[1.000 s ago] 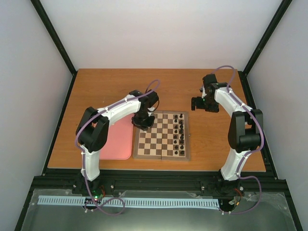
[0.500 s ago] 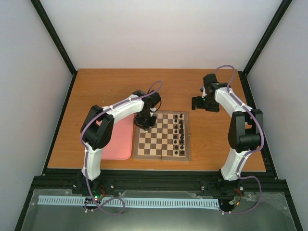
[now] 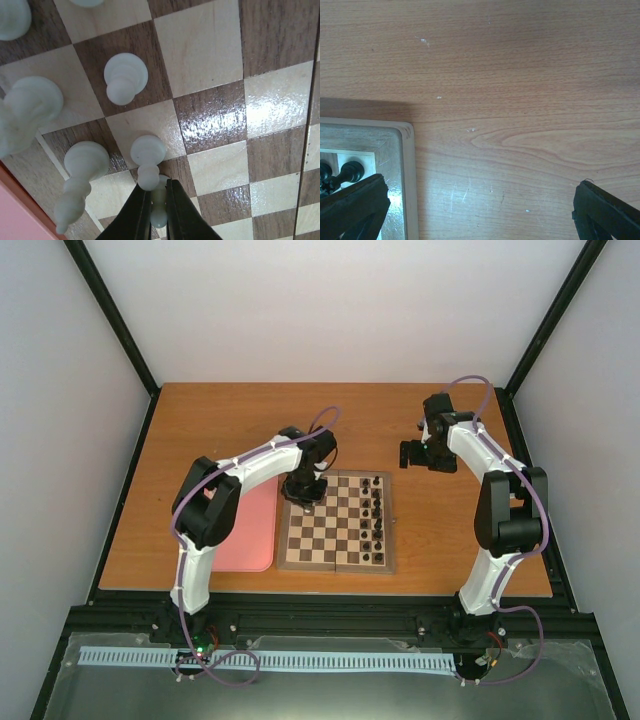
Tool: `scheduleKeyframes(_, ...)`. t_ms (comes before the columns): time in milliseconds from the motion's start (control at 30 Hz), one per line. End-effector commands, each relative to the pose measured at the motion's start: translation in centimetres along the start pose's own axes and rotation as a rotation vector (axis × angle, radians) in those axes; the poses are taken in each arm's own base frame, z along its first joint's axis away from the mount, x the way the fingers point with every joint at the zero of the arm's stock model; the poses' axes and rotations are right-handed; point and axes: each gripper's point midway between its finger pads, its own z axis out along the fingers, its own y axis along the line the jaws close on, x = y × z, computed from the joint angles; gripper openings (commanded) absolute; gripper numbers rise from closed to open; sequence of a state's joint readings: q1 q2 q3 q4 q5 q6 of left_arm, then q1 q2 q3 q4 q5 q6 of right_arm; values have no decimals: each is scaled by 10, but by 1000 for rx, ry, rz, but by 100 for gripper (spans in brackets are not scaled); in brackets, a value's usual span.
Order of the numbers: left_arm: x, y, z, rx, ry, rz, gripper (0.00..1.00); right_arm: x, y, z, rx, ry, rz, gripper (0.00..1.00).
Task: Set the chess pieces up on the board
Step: Place the chess piece on the chessboard.
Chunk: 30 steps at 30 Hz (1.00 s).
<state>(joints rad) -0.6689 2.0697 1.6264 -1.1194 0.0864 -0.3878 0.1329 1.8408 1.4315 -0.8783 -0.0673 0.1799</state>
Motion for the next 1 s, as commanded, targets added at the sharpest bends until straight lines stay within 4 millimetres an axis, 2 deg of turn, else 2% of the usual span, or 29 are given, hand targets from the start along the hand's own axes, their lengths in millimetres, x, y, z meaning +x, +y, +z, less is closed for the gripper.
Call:
scheduleKeyframes(0, -10, -8, -1, 8, -25, 18, 2, -3, -4, -5, 1, -22, 3, 100)
scheduleKeyframes(167, -9, -8, 0, 13, -21, 21, 3, -3, -4, -5, 0, -20, 5, 100)
scheduleKeyframes(333, -7, -10, -2, 25, -17, 25, 15, -2, -4, -4, -2, -19, 5, 100)
scheduleKeyframes(867, -1, -14, -8, 54, -6, 37, 18, -2, -2, -4, -15, -18, 8, 100)
scheduleKeyframes(967, 0, -12, -9, 47, -9, 37, 21, -2, -1, -4, -17, -18, 7, 100)
